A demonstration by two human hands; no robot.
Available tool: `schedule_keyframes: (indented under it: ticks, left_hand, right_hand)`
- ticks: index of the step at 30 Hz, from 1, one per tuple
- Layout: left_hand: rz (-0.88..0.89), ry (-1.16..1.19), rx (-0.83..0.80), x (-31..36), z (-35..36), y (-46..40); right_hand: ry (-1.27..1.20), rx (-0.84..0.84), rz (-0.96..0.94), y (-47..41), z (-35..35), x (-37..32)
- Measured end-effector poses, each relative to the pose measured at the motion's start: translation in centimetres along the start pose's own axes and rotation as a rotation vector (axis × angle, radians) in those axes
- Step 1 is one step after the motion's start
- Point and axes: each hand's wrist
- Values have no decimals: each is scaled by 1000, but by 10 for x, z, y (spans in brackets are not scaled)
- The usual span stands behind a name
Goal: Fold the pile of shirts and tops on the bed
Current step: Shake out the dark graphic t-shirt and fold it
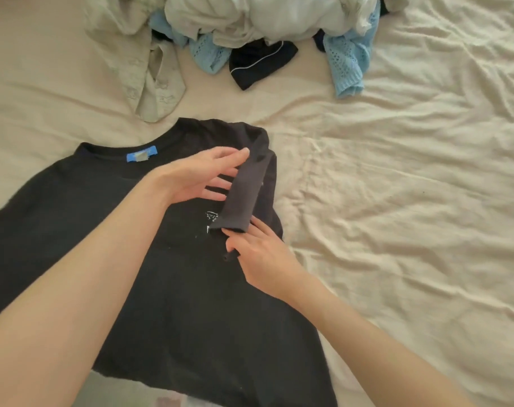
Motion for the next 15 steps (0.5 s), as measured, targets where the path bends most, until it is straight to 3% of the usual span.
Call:
schedule_keyframes:
  ticks: [5,8,12,15]
  left_hand:
    - [19,-79,163,-37,-9,3]
    - [55,-144,199,-37,-1,3]
    - [116,-509,241,-41,19,6]
    - [149,-641,291,-46,32,13]
  right_hand:
    - [142,-132,-79,8,12,-5]
    - [152,-72,-97,7,16,-5]
    - [171,-42,-93,14,23,-4]
    - [176,-26,-92,19,24,-2]
Point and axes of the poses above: each hand's wrist, its own y-axis away from the middle knuckle, its own z-axis out of the palm, x = y × z, and after that the axes turned 12 degrees about x, right-handed
